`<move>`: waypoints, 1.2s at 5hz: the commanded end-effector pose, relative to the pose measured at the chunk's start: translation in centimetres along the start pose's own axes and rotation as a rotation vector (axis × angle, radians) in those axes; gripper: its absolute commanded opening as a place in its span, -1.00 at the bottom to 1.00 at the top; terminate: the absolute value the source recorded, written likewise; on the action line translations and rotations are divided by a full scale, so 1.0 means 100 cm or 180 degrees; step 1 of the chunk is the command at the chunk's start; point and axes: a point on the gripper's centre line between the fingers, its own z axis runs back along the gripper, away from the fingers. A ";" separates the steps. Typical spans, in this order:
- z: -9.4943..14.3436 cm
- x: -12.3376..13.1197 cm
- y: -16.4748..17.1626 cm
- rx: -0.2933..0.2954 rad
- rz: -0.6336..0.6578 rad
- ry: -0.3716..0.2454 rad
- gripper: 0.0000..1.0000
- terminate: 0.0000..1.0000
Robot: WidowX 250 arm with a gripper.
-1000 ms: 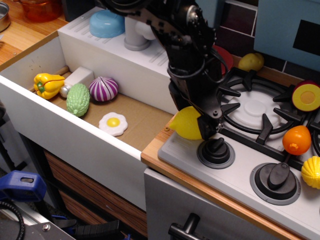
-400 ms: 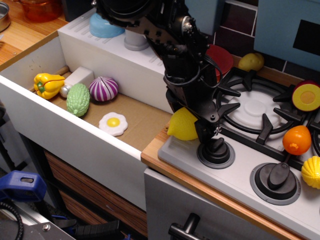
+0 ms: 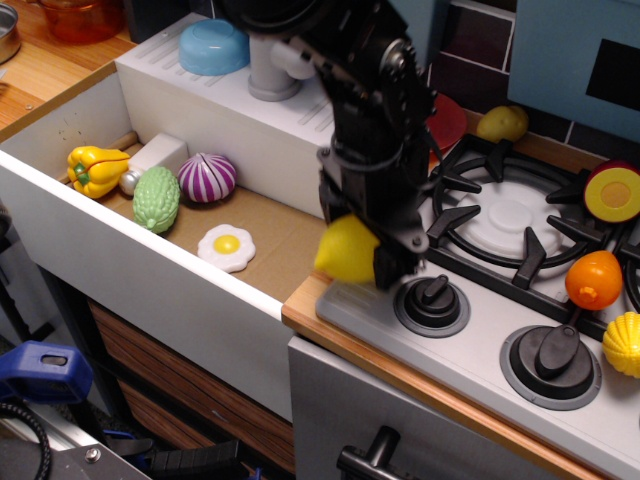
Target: Put lemon on plate
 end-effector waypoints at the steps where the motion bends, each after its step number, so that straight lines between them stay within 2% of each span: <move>1: 0.040 0.051 0.055 0.0450 -0.0269 -0.0390 -1.00 -1.00; 2: 0.039 0.080 0.078 0.0515 -0.0474 -0.0567 -1.00 -1.00; 3: 0.025 0.103 0.097 0.0595 -0.0730 -0.0717 -1.00 -1.00; 5: 0.000 0.132 0.117 0.0587 -0.0959 -0.0885 -1.00 -1.00; 6: -0.007 0.141 0.120 0.0533 -0.1040 -0.1007 1.00 -1.00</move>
